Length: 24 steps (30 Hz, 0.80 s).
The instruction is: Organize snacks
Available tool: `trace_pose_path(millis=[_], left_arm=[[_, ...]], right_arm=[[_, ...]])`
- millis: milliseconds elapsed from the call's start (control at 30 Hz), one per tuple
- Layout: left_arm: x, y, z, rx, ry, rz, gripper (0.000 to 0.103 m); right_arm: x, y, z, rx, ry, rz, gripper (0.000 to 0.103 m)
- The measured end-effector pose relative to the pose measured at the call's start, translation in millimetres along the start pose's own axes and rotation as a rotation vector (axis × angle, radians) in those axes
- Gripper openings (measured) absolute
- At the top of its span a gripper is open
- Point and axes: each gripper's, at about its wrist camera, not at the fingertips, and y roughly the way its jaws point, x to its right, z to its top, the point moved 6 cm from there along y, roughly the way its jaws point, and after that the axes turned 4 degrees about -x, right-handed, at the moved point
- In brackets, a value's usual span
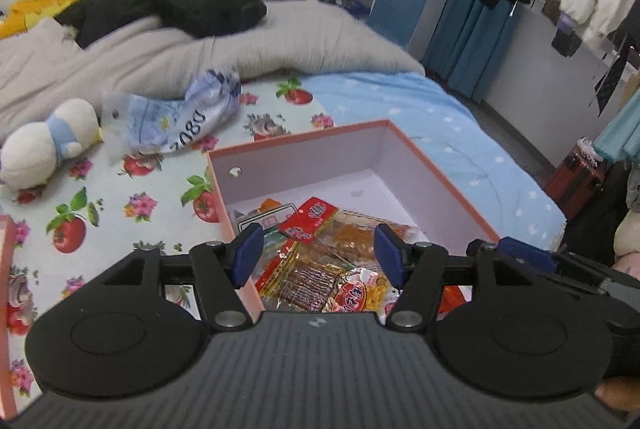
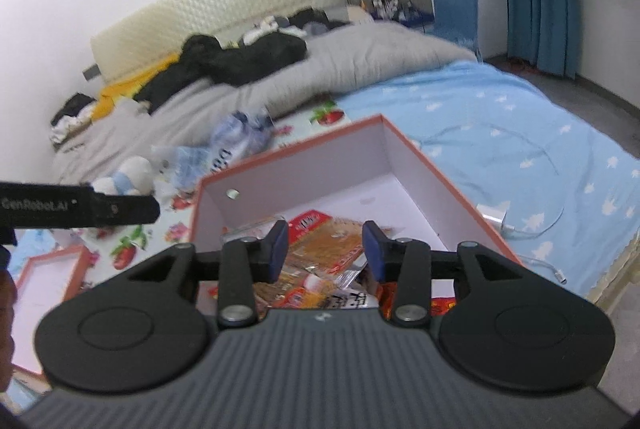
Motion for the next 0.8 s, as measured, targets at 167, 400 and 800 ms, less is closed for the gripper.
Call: trace_pose_path(millis=[167,400,800], left_arm=[[2,-50,-12,0.064,0.000,-0.002,0.067],[7,-111,-39,0.131,0.019,-0.013,0.067],[5,-177,-101,0.184,0.012,-0.017,0.067]], right_arm=[[-16,-41,0,0.057,-0.019,0.015,0.043],[-34,-85,-14,0.114,-0.026,0.022,0.043],[-53,-135,-50,0.151,-0.039,0.034,0.044]])
